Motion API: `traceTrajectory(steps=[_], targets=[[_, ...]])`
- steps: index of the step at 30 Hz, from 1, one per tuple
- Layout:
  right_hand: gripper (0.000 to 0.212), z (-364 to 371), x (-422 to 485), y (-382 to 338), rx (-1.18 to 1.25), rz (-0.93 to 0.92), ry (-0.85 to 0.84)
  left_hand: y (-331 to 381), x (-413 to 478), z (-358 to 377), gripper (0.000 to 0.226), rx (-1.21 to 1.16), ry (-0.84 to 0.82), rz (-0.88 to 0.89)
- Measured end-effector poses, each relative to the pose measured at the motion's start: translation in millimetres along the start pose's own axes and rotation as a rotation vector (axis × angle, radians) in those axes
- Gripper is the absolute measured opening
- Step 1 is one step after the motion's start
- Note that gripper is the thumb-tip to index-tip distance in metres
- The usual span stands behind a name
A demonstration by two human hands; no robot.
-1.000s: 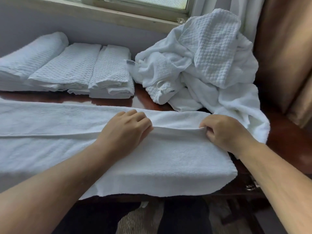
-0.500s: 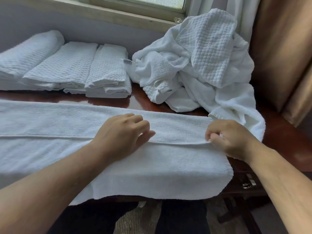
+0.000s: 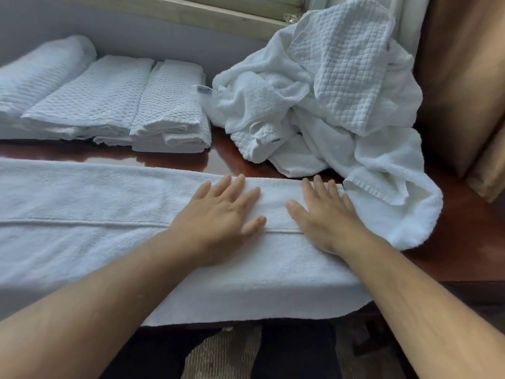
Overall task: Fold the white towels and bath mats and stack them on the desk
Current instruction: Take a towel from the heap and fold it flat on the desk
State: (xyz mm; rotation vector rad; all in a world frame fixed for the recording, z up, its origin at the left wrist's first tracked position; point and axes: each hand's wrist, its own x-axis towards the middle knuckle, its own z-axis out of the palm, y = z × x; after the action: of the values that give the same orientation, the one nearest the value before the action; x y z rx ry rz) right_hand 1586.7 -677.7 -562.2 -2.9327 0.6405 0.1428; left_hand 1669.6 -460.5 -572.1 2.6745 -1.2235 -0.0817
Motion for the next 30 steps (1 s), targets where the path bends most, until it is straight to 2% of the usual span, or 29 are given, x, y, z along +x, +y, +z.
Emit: traceTrajectory(steps=[3, 5, 9, 12, 15, 17, 19, 21, 23, 26, 30], targets=[[0.076, 2, 6, 5, 0.020, -0.038, 0.046, -2, 0, 1, 0.076, -0.023, 0.004, 0.008], [0.068, 5, 6, 6, 0.080, -0.071, 0.136, -1, -1, 0, 0.070, -0.058, 0.049, 0.015], [0.033, 1, -6, 8, 0.262, -0.155, 0.458, 6, -12, -13, 0.039, -0.214, 0.337, 0.146], [0.017, 1, -35, 8, 0.162, -0.352, 0.738, 13, -38, -18, 0.027, -0.196, 0.479, 0.258], [0.017, 18, -80, 7, 0.163, -0.600, 0.837, 19, -75, -6, 0.026, -0.109, 0.464, 0.343], [0.026, 43, -107, 5, 0.078, -0.680, 0.810, 19, -96, 10, 0.024, 0.005, 0.492, 0.411], [0.064, 70, -126, 5, -0.068, -0.623, 0.755, 16, -112, 26, 0.028, 0.134, 0.539, 0.437], [0.103, 89, -134, 9, -0.271, -0.532, 0.695, 9, -121, 41, 0.043, 0.248, 0.544, 0.438], [0.121, 98, -134, 10, -0.417, -0.473, 0.679, 3, -126, 53, 0.061, 0.343, 0.485, 0.414], [0.120, 104, -127, 6, -0.435, -0.444, 0.726, -1, -127, 64, 0.080, 0.472, 0.435, 0.373], [0.112, 104, -125, 5, -0.455, -0.446, 0.758, 1, -123, 65, 0.080, 0.542, 0.510, 0.366]])
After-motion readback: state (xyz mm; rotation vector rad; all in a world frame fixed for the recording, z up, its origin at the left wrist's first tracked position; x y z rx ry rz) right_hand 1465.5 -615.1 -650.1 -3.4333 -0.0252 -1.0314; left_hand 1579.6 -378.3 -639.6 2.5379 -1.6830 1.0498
